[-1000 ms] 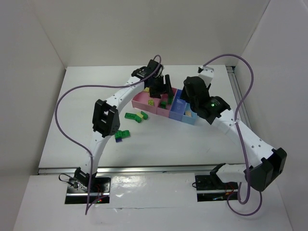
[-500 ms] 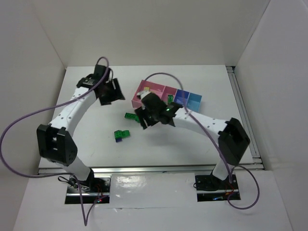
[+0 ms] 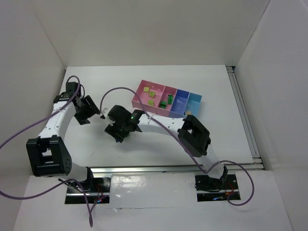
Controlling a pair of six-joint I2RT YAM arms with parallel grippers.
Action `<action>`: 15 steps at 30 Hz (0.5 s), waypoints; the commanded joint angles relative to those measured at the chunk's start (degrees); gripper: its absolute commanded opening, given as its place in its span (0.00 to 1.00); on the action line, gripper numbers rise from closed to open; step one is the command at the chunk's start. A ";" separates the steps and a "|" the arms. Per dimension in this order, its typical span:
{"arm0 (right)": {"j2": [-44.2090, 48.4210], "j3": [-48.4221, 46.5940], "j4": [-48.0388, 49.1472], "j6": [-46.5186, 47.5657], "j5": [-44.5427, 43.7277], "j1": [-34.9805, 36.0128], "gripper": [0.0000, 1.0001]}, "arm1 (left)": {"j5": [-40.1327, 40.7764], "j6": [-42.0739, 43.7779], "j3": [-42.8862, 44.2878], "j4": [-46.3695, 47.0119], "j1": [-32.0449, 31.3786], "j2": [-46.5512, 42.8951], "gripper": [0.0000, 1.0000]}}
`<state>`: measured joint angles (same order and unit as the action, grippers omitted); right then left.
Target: Sort the legos into containers by color
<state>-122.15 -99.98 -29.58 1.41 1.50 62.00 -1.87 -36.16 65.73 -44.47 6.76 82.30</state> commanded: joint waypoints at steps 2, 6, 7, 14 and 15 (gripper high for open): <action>-2.65 -4.86 -1.71 3.24 -0.96 0.05 0.72 | -5.77 1.17 -0.78 2.37 2.54 -0.92 0.75; -5.29 -6.71 -1.71 3.25 -1.50 0.05 0.71 | -6.92 1.71 -0.78 2.37 3.78 -0.92 0.74; -5.99 -6.71 -1.01 3.25 -1.50 0.05 0.71 | -6.92 1.71 -0.78 2.37 3.78 -1.44 0.74; -7.75 -7.33 1.55 2.19 -2.73 -0.47 0.51 | -9.02 2.24 -2.45 2.90 4.31 -2.06 0.74; -7.75 -7.33 2.07 0.89 -2.12 -0.47 0.41 | -9.03 2.24 -2.45 2.90 4.31 -2.06 0.74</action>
<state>-129.16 -104.31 -29.85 3.68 -0.45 61.84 -8.93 -34.68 63.90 -42.13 10.74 82.13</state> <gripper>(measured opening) 0.462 0.742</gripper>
